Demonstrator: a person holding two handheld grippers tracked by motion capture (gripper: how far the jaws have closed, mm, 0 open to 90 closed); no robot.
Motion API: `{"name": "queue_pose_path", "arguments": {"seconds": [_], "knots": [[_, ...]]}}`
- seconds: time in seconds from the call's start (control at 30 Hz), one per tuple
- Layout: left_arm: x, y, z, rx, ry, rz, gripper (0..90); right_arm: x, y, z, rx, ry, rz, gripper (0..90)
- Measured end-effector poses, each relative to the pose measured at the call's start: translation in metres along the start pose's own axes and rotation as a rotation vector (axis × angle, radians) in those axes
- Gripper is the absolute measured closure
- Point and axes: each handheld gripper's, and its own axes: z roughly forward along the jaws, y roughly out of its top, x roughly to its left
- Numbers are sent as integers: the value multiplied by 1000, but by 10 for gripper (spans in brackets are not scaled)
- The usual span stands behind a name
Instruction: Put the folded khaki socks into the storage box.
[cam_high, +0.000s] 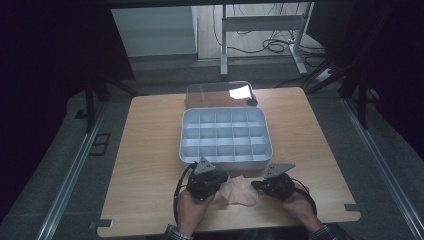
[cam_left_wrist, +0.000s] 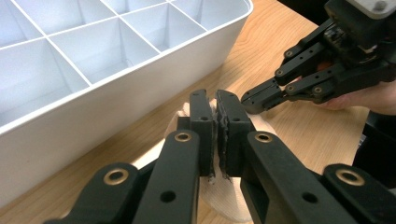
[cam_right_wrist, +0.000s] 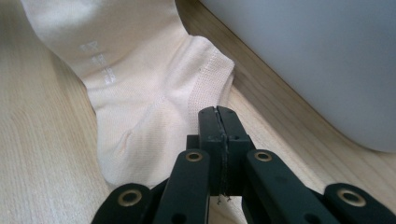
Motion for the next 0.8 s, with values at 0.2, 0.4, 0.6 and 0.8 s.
{"name": "queue_pose_path", "arguments": {"seconds": [0.2, 0.4, 0.6, 0.8], "knots": [[-6, 6, 7, 9, -7, 16, 862, 2, 1, 5, -5, 8, 4, 896], [-8, 9, 15, 30, -11, 22, 861, 6, 8, 14, -14, 24, 0, 896], [-11, 7, 28, 73, 14, 38, 859, 7, 15, 21, -15, 60, -1, 891], [-15, 3, 40, 112, 13, 44, 856, 0, 16, 3, -75, 21, 13, 838]]}}
